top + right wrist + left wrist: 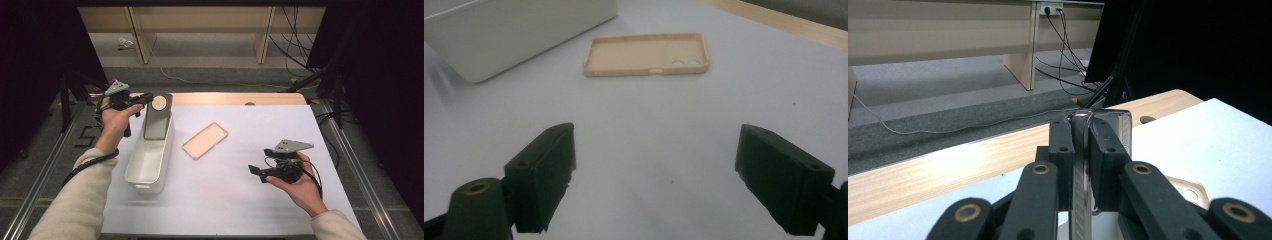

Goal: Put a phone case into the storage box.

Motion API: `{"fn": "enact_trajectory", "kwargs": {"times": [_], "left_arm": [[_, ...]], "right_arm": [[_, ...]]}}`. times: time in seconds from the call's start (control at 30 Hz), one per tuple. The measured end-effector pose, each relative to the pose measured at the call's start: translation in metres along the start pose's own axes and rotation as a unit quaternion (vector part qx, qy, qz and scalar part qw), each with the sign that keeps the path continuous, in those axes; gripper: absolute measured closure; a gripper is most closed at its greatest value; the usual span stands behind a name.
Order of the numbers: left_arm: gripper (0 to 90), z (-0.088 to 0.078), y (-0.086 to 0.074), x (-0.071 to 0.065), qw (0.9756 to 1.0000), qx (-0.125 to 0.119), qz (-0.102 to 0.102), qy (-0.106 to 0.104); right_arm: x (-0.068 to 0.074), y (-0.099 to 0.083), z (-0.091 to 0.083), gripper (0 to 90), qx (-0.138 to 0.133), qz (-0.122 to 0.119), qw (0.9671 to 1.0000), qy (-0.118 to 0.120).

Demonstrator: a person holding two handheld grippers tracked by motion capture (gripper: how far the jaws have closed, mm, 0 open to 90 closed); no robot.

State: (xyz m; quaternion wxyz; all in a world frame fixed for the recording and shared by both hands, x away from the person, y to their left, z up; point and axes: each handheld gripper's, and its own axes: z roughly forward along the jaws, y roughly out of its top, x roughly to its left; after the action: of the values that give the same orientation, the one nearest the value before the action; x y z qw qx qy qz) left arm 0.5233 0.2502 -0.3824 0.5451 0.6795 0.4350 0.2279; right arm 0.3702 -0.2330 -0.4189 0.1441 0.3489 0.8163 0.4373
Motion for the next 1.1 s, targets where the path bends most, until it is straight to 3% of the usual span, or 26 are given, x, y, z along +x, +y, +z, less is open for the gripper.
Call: {"fn": "enact_trajectory", "kwargs": {"times": [1.1], "left_arm": [[81.1, 0.012, -0.019, 0.008, 0.9994, 0.029, -0.009, 0.017]], "right_arm": [[0.000, -0.001, 0.001, 17.4, 0.002, 0.000, 1.0000, 0.001]]}}
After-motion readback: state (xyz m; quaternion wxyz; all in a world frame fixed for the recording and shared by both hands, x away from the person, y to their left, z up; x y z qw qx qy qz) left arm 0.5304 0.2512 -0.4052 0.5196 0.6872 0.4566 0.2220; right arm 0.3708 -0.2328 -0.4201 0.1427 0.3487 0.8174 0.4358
